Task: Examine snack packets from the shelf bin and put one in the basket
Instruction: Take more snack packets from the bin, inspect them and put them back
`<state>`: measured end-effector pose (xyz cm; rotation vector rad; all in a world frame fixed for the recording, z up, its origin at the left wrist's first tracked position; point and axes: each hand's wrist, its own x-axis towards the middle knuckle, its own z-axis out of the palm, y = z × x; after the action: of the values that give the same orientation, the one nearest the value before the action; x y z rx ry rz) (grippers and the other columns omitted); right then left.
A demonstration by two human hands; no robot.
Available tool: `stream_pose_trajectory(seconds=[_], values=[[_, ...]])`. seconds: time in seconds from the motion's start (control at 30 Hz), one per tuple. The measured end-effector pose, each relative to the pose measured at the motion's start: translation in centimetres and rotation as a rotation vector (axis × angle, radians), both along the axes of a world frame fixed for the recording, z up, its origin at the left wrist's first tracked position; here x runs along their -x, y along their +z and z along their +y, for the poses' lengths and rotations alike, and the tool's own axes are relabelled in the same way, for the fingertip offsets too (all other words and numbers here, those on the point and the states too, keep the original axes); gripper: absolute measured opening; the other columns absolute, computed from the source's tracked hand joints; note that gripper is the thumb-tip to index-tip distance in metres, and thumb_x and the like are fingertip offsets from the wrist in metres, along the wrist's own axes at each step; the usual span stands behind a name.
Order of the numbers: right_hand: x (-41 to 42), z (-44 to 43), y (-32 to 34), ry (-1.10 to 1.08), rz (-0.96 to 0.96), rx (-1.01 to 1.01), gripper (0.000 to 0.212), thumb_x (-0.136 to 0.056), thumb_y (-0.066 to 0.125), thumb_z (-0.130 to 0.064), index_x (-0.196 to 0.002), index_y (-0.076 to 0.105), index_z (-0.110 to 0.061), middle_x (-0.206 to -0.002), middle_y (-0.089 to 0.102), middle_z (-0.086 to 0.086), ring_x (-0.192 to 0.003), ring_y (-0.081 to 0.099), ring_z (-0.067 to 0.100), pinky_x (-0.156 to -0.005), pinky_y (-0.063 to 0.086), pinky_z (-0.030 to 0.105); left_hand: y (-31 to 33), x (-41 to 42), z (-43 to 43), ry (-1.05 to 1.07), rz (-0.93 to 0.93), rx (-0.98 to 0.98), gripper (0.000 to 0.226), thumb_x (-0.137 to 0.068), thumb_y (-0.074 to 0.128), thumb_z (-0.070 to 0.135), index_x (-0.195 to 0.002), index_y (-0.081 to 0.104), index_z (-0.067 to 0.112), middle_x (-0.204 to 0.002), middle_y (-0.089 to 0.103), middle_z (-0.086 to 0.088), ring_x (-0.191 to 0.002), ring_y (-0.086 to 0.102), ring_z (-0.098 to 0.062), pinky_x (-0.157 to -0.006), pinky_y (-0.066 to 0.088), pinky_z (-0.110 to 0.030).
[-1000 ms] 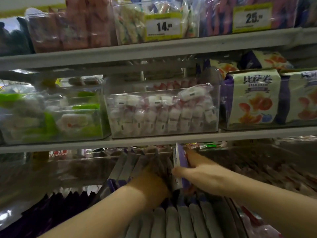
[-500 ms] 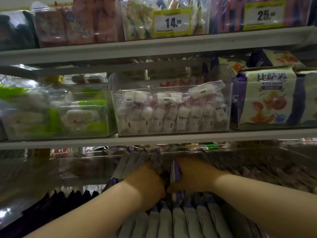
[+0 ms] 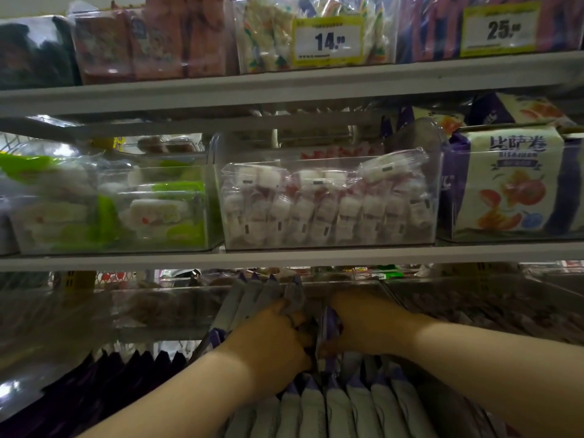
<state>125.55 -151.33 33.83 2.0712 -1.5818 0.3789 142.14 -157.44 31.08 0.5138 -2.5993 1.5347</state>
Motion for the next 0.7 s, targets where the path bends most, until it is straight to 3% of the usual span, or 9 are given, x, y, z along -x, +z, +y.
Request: stream_pose_trajectory(seconds=[0.1, 0.2, 0.3, 0.37, 0.43, 0.53, 0.6, 0.67, 0.7], values=[[-0.5, -0.2, -0.1, -0.034, 0.042, -0.022, 0.07, -0.079, 0.074, -0.044, -0.14, 0.045, -0.024, -0.14, 0.052, 0.0, -0.125, 0.05, 0.018, -0.105, 0.041, 0.032, -0.1, -0.2, -0.2, -0.026, -0.028, 0.043, 0.038, -0.098, 0.042, 0.02, -0.132, 0.055, 0.032, -0.139, 0.054, 0.004, -0.138, 0.031, -0.032, -0.114, 0.011, -0.05], [-0.6, 0.3, -1.0, -0.047, 0.134, -0.048, 0.043, -0.086, 0.065, -0.04, -0.125, 0.056, -0.021, -0.123, 0.061, 0.004, -0.111, 0.058, 0.022, -0.093, 0.048, 0.031, -0.3, -0.2, -0.6, -0.063, 0.012, 0.036, 0.04, -0.098, 0.041, 0.022, -0.136, 0.051, 0.033, -0.143, 0.049, 0.004, -0.137, 0.03, -0.03, -0.115, 0.012, -0.05], [-0.6, 1.1, -1.4, -0.129, 0.265, -0.258, 0.024, -0.093, 0.054, -0.026, -0.107, 0.065, -0.01, -0.109, 0.065, 0.014, -0.1, 0.061, 0.033, -0.079, 0.049, 0.032, -0.2, -0.3, -0.6, -0.068, 0.032, 0.017, 0.039, -0.097, 0.042, 0.021, -0.132, 0.055, 0.031, -0.141, 0.049, 0.003, -0.136, 0.03, -0.03, -0.115, 0.016, -0.047], [0.1, 1.2, -1.1, -0.117, 0.277, -0.403, 0.025, -0.096, 0.047, -0.017, -0.108, 0.067, -0.009, -0.114, 0.065, 0.015, -0.103, 0.059, 0.033, -0.087, 0.049, 0.036, -0.3, -0.3, -0.5, -0.078, 0.04, 0.008, 0.037, -0.097, 0.042, 0.021, -0.129, 0.057, 0.031, -0.14, 0.05, 0.003, -0.135, 0.031, -0.029, -0.113, 0.018, -0.046], [0.7, 1.0, -1.0, -0.124, 0.269, -0.424, 0.03, -0.094, 0.045, -0.01, -0.116, 0.066, -0.013, -0.123, 0.062, 0.012, -0.112, 0.057, 0.032, -0.095, 0.048, 0.039, -0.4, -0.4, -0.6, -0.092, 0.067, -0.012, 0.035, -0.097, 0.043, 0.022, -0.126, 0.059, 0.029, -0.139, 0.05, 0.003, -0.135, 0.031, -0.028, -0.112, 0.018, -0.045], [0.9, 0.5, -0.8, -0.121, 0.256, -0.498, 0.036, -0.09, 0.043, 0.0, -0.119, 0.063, -0.008, -0.118, 0.064, 0.016, -0.105, 0.059, 0.032, -0.09, 0.049, 0.04, -0.5, -0.3, -0.7, -0.096, 0.086, -0.039, 0.037, -0.095, 0.044, 0.02, -0.128, 0.058, 0.029, -0.141, 0.05, 0.004, -0.138, 0.029, -0.027, -0.113, 0.016, -0.044], [0.4, 0.9, 0.2, -0.061, 0.097, -0.515, 0.037, -0.089, 0.047, -0.001, -0.122, 0.06, -0.009, -0.113, 0.065, 0.013, -0.097, 0.06, 0.02, -0.085, 0.048, 0.032, -0.3, -0.2, -0.7, -0.086, 0.108, -0.097, 0.038, -0.093, 0.046, 0.018, -0.127, 0.059, 0.028, -0.14, 0.05, 0.005, -0.138, 0.029, -0.025, -0.114, 0.015, -0.043], [0.5, 1.6, 1.6, 0.024, -0.034, -0.424, 0.044, -0.087, 0.059, -0.012, -0.13, 0.056, -0.021, -0.12, 0.061, -0.004, -0.095, 0.052, -0.003, -0.081, 0.041, 0.006, 0.0, -0.2, -0.5, -0.094, 0.175, -0.193, 0.036, -0.092, 0.047, 0.019, -0.124, 0.061, 0.029, -0.136, 0.054, 0.006, -0.135, 0.034, -0.022, -0.113, 0.019, -0.039], [0.9, 1.8, 2.1, 0.04, -0.069, -0.38, 0.047, -0.086, 0.064, -0.017, -0.131, 0.054, -0.026, -0.118, 0.06, -0.011, -0.095, 0.051, -0.005, -0.078, 0.037, 0.001, 0.2, -0.1, -0.4, -0.1, 0.228, -0.263, 0.035, -0.093, 0.046, 0.02, -0.123, 0.061, 0.031, -0.133, 0.056, 0.006, -0.132, 0.039, -0.022, -0.111, 0.025, -0.037]])
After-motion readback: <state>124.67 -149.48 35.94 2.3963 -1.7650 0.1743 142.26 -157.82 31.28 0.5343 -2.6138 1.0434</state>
